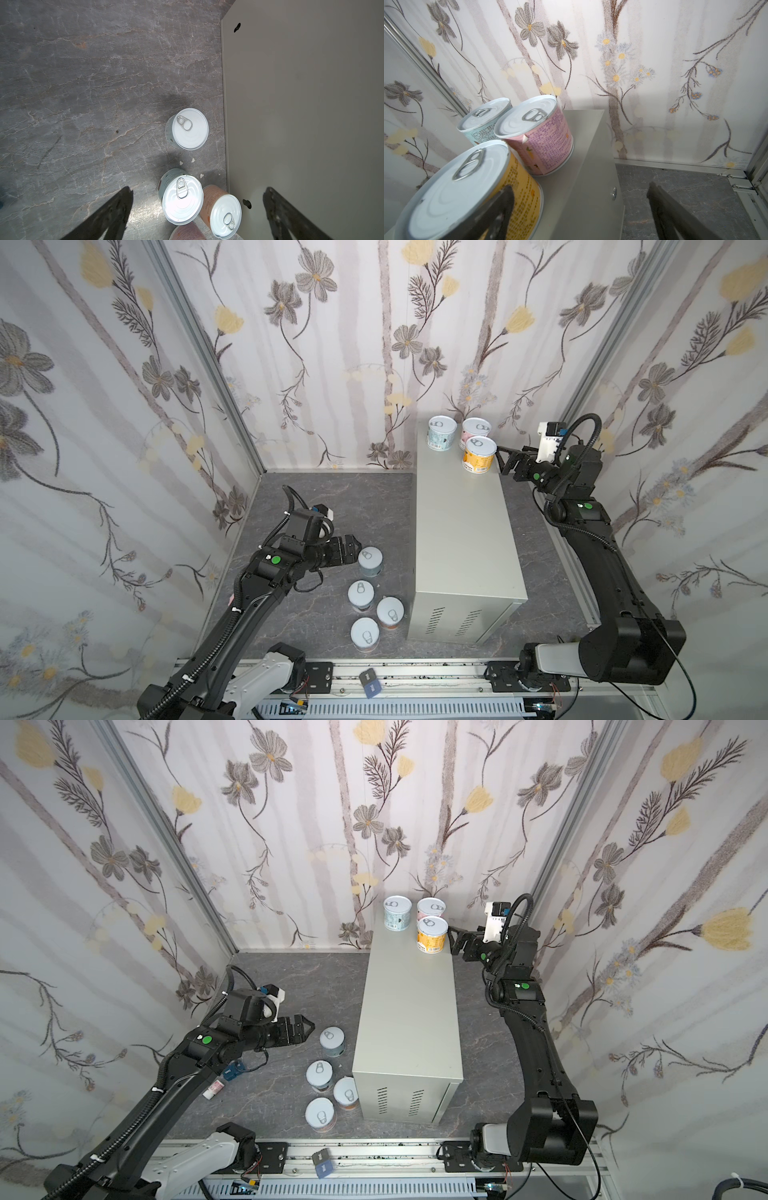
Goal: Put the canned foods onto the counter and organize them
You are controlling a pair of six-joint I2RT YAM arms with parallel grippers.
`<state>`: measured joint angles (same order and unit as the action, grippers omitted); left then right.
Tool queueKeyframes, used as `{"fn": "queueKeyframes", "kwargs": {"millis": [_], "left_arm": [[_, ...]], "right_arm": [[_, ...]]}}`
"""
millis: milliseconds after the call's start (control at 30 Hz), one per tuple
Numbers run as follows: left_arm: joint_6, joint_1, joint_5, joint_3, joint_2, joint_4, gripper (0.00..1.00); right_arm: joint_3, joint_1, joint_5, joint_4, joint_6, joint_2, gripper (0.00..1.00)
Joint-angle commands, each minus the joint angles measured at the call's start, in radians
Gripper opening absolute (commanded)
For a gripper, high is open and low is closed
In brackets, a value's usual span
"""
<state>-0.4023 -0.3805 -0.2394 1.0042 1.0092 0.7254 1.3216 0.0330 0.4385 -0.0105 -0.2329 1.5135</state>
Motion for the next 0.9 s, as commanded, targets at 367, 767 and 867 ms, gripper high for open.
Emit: {"fn": "queueKeyframes", "kwargs": {"millis": [367,767,867], "left_arm": [[0.012,0.000,0.005,0.017,-0.001,-0.002,1.00],[0.014,0.000,0.006,0.021,0.003,0.000,1.00],[0.014,0.000,0.006,0.015,0.002,-0.003,1.00]], "right_arm": [[0.023,-0.010,0.012,-0.020,0.010,0.002,1.00],[0.023,-0.005,-0.089,0.026,0.003,-0.021,1.00],[0.045,-0.008,-0.094,0.070,-0.001,-0.034,1.00]]}}
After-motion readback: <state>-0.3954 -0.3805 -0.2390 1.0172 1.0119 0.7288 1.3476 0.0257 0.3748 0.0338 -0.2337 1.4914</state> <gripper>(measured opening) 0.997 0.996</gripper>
